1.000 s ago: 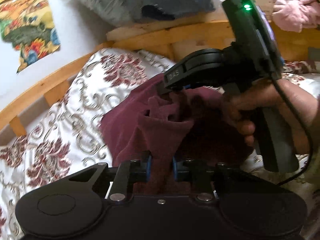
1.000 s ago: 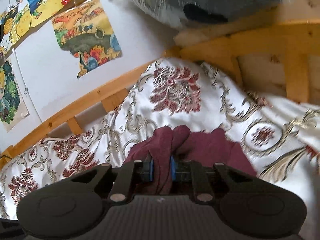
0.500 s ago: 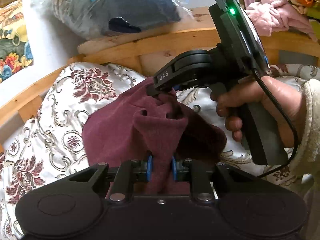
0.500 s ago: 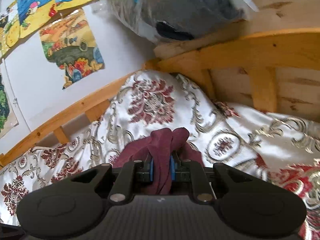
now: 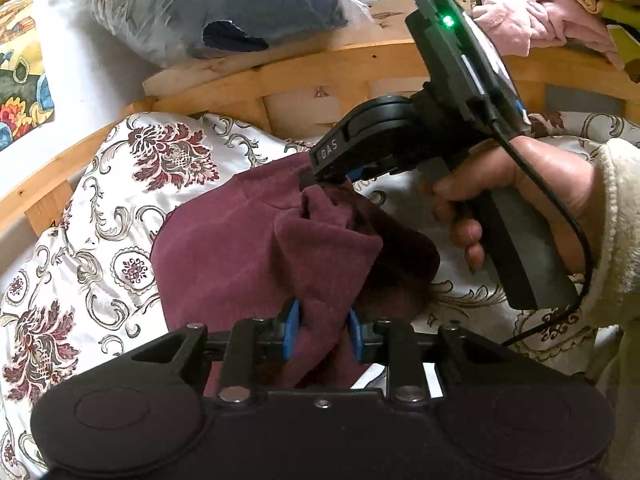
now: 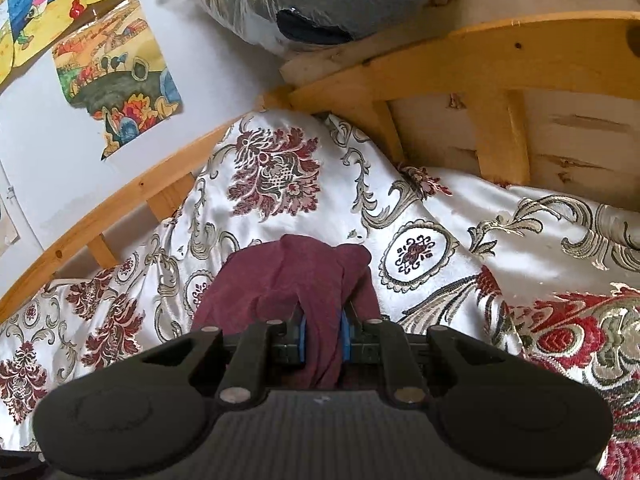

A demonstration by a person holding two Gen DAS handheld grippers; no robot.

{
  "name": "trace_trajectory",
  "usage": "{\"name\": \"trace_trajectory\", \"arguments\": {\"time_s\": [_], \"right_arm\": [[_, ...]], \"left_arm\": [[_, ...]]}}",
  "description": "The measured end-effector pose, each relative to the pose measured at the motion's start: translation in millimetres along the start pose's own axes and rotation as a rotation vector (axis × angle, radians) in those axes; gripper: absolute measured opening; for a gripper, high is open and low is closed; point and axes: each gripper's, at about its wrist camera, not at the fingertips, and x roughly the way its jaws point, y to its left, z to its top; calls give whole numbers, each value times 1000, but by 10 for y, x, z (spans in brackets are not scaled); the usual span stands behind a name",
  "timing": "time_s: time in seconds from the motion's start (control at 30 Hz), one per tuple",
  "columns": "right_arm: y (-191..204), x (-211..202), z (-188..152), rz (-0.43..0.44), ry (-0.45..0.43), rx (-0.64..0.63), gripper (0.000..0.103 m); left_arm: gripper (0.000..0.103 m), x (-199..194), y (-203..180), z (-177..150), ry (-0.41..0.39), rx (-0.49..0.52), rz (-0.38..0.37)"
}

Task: Fold small clothes
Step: 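Fold the bundle over with the right tool while the left tool holds it, then open both tools and lay the folded maroon bundle flat on the bedspread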

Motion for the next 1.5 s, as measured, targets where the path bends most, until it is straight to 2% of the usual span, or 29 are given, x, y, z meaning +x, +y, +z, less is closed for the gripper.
{"name": "trace_trajectory", "arguments": {"time_s": [0.2,0.33,0.37,0.5,0.63,0.77,0.87,0.97,1.07,1.17,1.27,1.5], "right_arm": [[66,153,56,-5,-51,-75,19],[32,147,63,5,-37,-37,21],[18,129,61,1,-34,-34,25],[-50,39,70,-14,-33,-7,38],[-80,-20,60,-23,-31,6,47],[-47,-78,40,-21,-36,-8,65],[-12,-110,32,-1,-39,-22,78],[25,-121,37,19,-27,-48,90],[63,-128,29,23,-2,-80,92],[119,-107,-19,-18,54,-149,93],[205,-121,-123,-51,95,-266,94],[291,-150,-246,-72,132,-428,100]], "left_arm": [[37,-34,0,-5,-14,-22,-27],[50,-96,42,-37,-28,-52,-52],[55,-113,72,-49,-30,-70,-57],[64,-158,252,-107,-29,-193,-59],[85,-189,465,-150,-34,-349,-56],[100,-245,607,-178,-71,-464,-36],[102,-262,684,-206,-79,-537,1],[102,-185,798,-240,-30,-611,62],[102,-81,894,-297,60,-675,127],[102,50,964,-375,171,-714,151],[102,88,969,-440,212,-721,135],[103,136,892,-459,246,-629,148]]}}
